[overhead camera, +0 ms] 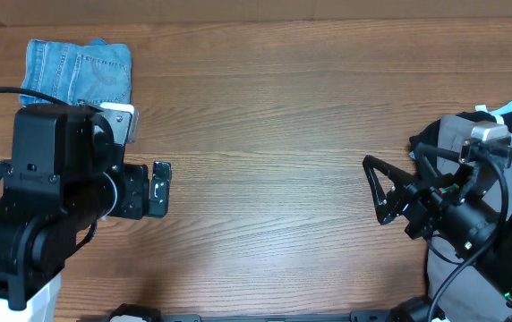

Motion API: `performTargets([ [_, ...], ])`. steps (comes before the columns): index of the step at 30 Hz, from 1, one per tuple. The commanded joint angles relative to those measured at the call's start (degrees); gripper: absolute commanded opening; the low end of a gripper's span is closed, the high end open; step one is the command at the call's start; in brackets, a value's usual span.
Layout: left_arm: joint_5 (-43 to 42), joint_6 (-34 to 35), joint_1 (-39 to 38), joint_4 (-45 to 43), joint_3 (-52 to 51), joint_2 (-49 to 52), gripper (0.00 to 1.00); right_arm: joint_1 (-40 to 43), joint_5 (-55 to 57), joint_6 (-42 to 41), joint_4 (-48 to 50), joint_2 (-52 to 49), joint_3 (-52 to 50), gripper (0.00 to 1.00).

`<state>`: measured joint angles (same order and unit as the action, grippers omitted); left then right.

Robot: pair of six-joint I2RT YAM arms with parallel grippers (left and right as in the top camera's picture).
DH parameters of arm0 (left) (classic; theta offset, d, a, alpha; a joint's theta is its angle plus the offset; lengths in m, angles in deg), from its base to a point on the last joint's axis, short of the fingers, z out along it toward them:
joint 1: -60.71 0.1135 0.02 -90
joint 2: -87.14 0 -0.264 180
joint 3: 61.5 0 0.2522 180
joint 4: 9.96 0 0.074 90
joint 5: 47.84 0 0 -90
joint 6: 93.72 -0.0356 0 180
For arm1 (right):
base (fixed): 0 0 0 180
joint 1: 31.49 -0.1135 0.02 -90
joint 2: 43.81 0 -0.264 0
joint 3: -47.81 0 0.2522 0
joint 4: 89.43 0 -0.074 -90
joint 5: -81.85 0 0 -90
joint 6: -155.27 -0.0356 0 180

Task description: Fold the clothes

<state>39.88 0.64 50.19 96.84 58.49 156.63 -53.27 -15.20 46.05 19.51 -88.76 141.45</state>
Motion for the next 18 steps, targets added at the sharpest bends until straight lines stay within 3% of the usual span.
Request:
performTargets([
  [1, 0.8, 1.0, -0.4, -0.3, 0.0, 0.6, 1.0, 0.1, 0.5, 0.6, -1.5, 0.1, 0.9, 1.0],
  [18, 0.8, 1.0, -0.4, -0.3, 0.0, 1.7, 1.0, 0.1, 17.4, 3.2, -6.2, 0.1, 0.8, 1.0],
])
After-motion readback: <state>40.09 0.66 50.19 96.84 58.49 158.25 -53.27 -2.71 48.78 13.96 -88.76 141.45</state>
